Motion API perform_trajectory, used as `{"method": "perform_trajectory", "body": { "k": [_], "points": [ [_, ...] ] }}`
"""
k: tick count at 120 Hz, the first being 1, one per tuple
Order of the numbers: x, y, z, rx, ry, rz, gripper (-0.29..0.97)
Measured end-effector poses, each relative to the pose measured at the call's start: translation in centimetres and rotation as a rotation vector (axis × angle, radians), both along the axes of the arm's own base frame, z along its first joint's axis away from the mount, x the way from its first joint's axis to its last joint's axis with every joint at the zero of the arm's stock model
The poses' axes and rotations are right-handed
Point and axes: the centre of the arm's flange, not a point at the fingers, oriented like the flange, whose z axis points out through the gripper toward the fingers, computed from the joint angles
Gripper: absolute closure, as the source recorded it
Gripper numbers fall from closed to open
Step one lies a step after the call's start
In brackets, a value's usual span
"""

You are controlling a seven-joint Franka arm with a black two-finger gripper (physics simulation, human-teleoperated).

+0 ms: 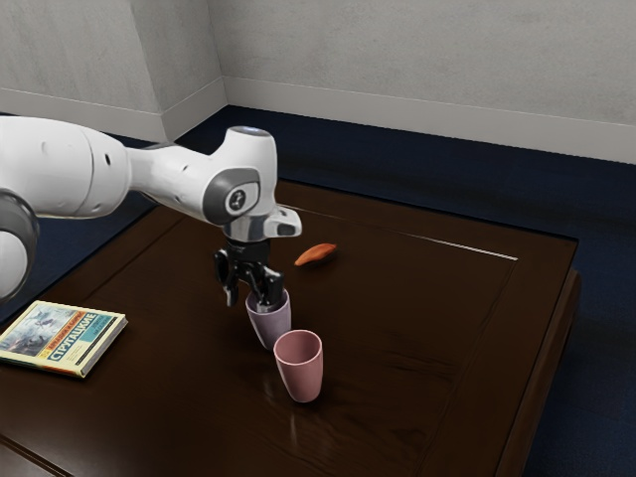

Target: Place the left cup onto the right cup

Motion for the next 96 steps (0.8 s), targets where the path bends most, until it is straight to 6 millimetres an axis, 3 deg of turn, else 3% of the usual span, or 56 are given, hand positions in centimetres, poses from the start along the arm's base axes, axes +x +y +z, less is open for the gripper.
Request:
{"method": "perform_trajectory", "body": {
  "k": [10,21,51,64,86,96],
  "points": [
    [0.2,-0.4,0.1,0.002,-0.013,-0.007,0.46],
    [0.4,-0.5,0.3,0.003,-0.024,-0.010,0.60],
    [0.6,-1.5,1.2,0.017,-0.050,-0.029,0.74],
    [1.7,-2.8,5.6,0.028,-0.110,-0.054,0.76],
    [3.2,-3.3,13.5,0.030,-0.180,-0.047,0.78],
    [3.2,-4.7,15.8,0.024,-0.186,-0.063,0.78]
  ]
}}
